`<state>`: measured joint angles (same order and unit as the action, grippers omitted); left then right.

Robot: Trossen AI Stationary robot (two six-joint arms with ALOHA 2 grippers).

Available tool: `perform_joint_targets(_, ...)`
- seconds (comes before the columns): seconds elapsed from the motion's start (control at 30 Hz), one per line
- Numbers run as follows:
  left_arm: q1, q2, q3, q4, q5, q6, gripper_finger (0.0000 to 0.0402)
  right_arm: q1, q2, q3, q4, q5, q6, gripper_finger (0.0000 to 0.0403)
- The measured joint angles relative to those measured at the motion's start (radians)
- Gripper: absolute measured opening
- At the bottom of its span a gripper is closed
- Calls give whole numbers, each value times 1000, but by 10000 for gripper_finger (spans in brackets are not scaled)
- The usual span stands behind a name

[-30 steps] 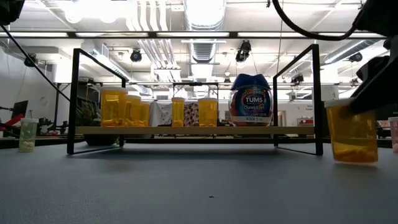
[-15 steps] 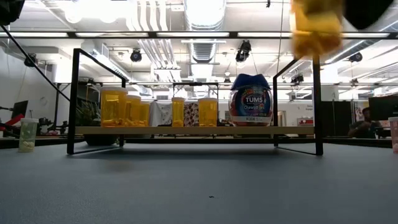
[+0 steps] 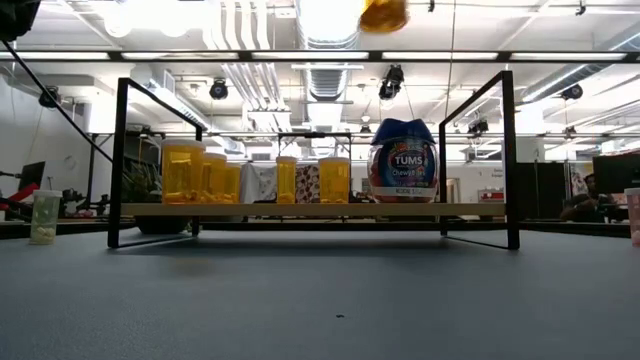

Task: Pick and place medicine bottles onto shelf by color
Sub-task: Put the big orange pill bottle on to the shelf aligned with the other big orange pill bottle

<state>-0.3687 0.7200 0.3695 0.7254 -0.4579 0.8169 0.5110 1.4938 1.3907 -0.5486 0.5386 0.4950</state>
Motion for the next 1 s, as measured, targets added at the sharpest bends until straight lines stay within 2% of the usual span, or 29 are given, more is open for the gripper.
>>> perform_joint_targets(0.13,0,-1,0,0,1,0,15,-99,1,16,5,-72,-79,192)
perform_joint_targets(0.47,0,-1,0,0,1,0,15,-231,8,4,68,-93,-254,192)
perform_joint_targets(0.7,0,-1,1,16,1,1,15,-304,105,9,178,-296,-352,192)
perform_joint_targets(1.0,0,-1,0,17,1,2,15,-371,196,84,38,-311,-384,192)
